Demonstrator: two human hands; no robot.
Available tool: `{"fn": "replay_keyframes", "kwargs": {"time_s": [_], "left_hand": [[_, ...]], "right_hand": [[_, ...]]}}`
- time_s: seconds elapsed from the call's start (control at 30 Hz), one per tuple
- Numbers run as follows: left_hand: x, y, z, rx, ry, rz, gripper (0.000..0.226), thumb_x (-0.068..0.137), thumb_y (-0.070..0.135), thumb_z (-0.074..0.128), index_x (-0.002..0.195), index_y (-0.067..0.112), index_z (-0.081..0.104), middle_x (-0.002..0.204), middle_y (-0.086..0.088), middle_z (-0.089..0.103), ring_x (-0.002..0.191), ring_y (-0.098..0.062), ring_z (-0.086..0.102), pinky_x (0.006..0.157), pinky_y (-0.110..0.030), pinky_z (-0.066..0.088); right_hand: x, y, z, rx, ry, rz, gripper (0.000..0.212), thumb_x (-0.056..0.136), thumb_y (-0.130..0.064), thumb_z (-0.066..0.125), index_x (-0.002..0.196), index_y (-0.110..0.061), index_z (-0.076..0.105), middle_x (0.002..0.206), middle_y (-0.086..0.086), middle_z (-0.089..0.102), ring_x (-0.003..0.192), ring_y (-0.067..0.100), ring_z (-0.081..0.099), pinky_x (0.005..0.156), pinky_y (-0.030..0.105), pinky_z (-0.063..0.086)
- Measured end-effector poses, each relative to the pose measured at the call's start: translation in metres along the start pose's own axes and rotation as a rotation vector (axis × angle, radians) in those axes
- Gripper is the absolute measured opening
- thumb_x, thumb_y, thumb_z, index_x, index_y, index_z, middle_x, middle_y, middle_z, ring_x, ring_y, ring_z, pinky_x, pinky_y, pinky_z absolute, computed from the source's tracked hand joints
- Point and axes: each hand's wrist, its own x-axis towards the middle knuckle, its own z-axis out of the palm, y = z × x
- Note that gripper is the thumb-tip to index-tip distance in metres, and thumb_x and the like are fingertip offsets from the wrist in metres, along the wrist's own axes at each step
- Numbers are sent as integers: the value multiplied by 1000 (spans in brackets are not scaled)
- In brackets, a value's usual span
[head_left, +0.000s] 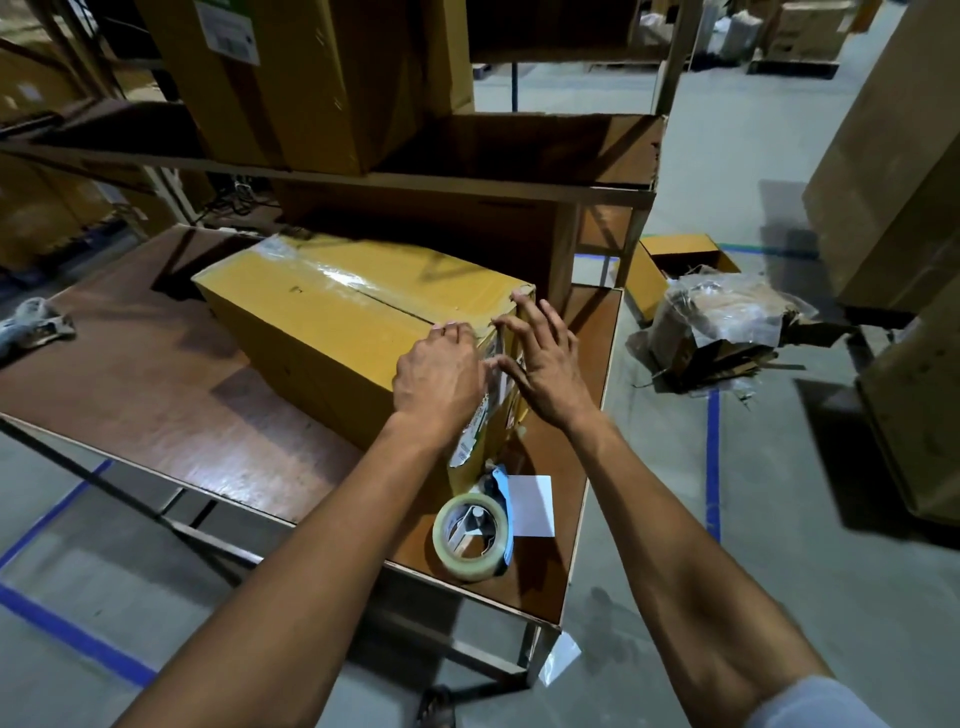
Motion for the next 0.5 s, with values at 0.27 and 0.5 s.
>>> {"fn": "replay_keyframes", "kwargs": {"time_s": [0.27,0.5], "left_hand": [[2,3,2,-6,10,-41,52,110,50,41,138,10,57,124,-13,68,106,-32,69,80,-43,57],[0,4,5,9,-62,7,74,103,40,64,160,4,33,159,-17,47,144,-34,49,110,-44,49]], "right_hand": [[7,-16,17,142,183,113,46,104,-64,41,143,-40,48,171,-6,29,146,33,30,113,52,35],[1,2,16,82,43,58,73,95,-70,58,158,-46,32,178,-13,6,154,39,20,119,61,30]]}}
